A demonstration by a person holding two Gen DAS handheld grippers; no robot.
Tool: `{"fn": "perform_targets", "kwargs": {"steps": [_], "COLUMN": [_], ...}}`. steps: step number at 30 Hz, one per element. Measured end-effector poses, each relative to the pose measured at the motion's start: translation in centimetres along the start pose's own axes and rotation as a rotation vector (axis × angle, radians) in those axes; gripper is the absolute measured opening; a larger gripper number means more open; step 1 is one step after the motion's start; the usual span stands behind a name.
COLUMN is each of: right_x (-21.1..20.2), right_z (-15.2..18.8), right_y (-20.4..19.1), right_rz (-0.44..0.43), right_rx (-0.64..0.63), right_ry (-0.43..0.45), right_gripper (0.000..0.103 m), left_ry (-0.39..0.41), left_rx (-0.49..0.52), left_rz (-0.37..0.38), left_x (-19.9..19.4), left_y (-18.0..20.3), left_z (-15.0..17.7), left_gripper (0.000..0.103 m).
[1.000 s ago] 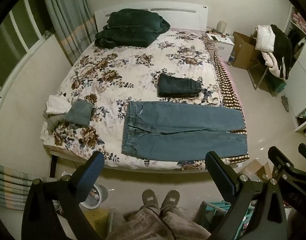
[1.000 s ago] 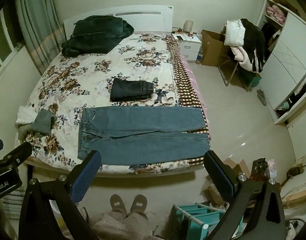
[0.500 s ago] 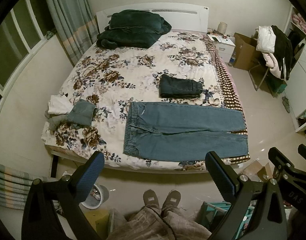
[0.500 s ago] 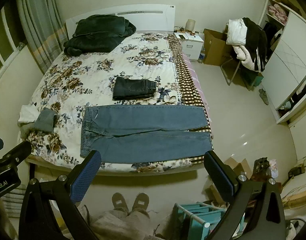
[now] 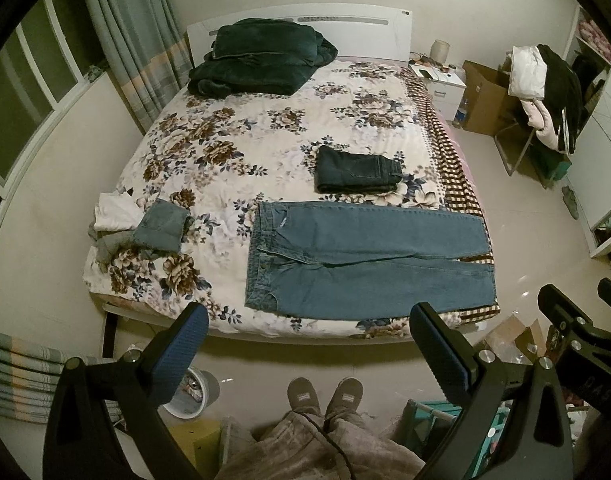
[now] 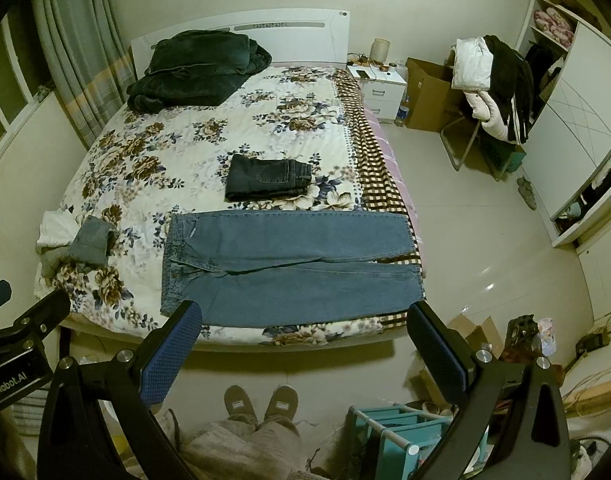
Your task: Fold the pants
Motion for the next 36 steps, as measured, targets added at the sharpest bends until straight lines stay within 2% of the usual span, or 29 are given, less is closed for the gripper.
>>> {"fn": "perform_targets", "kwargs": {"steps": [36], "right_x": [-0.22], "right_z": [-0.11], "right_y": [0.07], "right_rz": [0.004], "right_rx": [-0.001], "right_ry": [0.006], "right_gripper": [0.103], "left_ry": [0.004], "left_rx": [0.002], "left_rz": [-0.003], "left_x": [0.31], "left_y": [0.23], "left_z": [0.31], "left_gripper": [0.103]}}
Point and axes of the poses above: each gripper's, at about its wrist camera, not at the fingertips, and x roughly the way its jaws point, y to its right, z to its underside, the point moved 3 cm from there along x, roughly the way its jaws point, and after that the axes turned 11 degrees about -z, right-handed, at the moved point
